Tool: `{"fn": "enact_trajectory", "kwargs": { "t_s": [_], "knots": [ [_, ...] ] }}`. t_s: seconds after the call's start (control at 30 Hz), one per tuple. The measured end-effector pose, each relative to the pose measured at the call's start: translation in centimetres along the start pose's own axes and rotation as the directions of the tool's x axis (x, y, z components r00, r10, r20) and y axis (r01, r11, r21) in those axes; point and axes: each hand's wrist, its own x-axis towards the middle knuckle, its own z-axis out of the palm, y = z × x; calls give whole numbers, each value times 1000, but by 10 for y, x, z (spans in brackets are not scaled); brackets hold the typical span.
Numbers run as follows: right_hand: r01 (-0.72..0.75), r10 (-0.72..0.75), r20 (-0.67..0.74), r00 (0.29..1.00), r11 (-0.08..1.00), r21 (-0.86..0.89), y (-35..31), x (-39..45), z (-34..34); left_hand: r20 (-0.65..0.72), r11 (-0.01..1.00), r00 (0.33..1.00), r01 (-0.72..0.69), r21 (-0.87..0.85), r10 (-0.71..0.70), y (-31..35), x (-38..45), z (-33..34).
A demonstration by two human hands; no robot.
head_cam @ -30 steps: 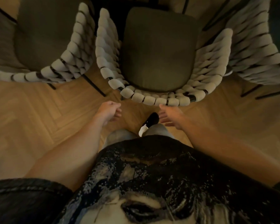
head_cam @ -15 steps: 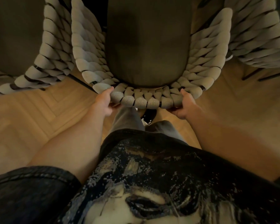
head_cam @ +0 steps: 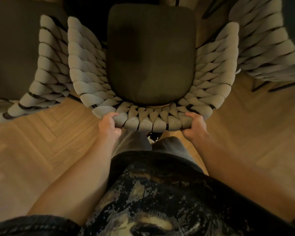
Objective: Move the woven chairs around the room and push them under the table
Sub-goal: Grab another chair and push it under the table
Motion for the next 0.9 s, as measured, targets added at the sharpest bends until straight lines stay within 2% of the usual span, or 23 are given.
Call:
{"fn": "enact_trajectory", "kwargs": {
  "t_s": [0.17,0.43,0.6,0.9],
  "knots": [
    [57,-57,13,998,998,39,-15,-7,13,3,996,998,-60,-61,60,17,-3,17],
    [74,-76,31,997,996,47,-33,-5,38,59,996,997,-48,-79,53,35,3,33],
    [77,-78,33,996,997,20,-50,9,70,37,993,994,-105,-57,107,57,17,65],
    [75,-75,19,997,996,-44,-89,28,117,74,997,994,-77,-12,78,85,42,121]
  ]
}}
